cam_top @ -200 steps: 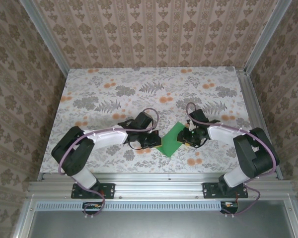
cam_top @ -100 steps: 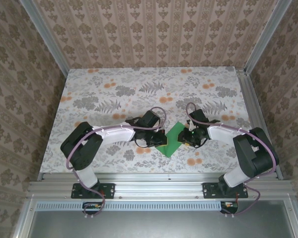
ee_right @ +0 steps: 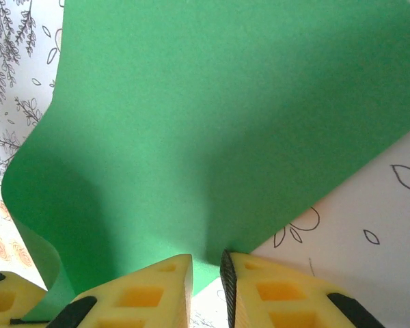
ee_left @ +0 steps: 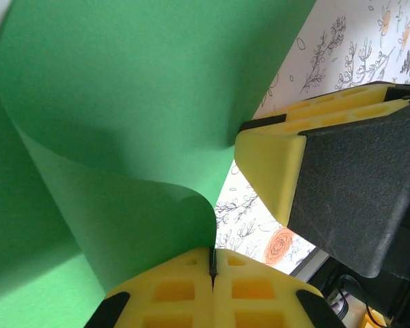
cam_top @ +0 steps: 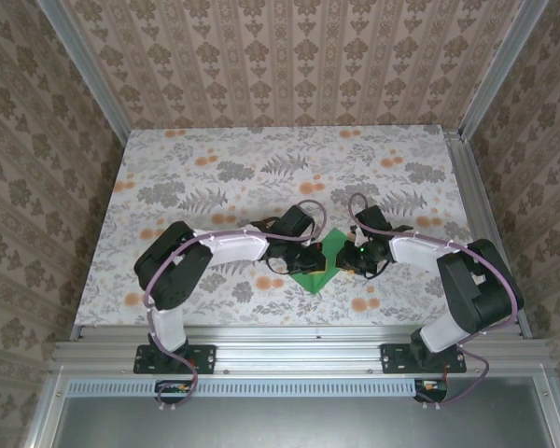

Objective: Fold a paper plane with a square sheet of paper (pick it up from the middle)
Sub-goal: Fold the triangle a second time at the center of the table.

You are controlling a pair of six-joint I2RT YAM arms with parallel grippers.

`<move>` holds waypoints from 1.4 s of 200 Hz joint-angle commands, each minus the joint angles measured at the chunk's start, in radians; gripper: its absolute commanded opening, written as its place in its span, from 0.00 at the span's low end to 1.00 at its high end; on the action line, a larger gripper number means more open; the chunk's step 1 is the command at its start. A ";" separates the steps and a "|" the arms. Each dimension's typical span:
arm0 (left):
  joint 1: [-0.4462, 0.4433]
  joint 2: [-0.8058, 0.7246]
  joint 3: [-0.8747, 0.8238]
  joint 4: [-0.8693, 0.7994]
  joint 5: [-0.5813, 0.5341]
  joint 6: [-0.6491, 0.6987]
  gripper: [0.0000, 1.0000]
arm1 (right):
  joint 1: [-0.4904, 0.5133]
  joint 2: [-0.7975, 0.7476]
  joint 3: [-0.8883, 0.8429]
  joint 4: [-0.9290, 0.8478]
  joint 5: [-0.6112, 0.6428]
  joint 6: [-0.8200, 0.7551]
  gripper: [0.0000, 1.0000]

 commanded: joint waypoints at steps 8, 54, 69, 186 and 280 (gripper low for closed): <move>-0.012 0.031 0.037 0.002 0.029 0.028 0.00 | -0.003 0.013 -0.019 0.006 0.008 -0.011 0.22; -0.015 0.065 0.052 0.008 0.044 0.033 0.00 | -0.003 0.011 -0.026 0.013 0.007 -0.012 0.20; -0.016 0.074 0.057 0.012 0.050 0.033 0.00 | -0.002 0.012 -0.025 0.017 0.005 -0.012 0.20; -0.018 0.121 0.078 0.025 0.064 0.034 0.00 | -0.003 0.023 -0.020 0.014 0.001 -0.019 0.20; -0.017 0.119 0.073 -0.024 0.018 0.063 0.00 | -0.003 0.018 -0.028 0.012 0.000 -0.022 0.20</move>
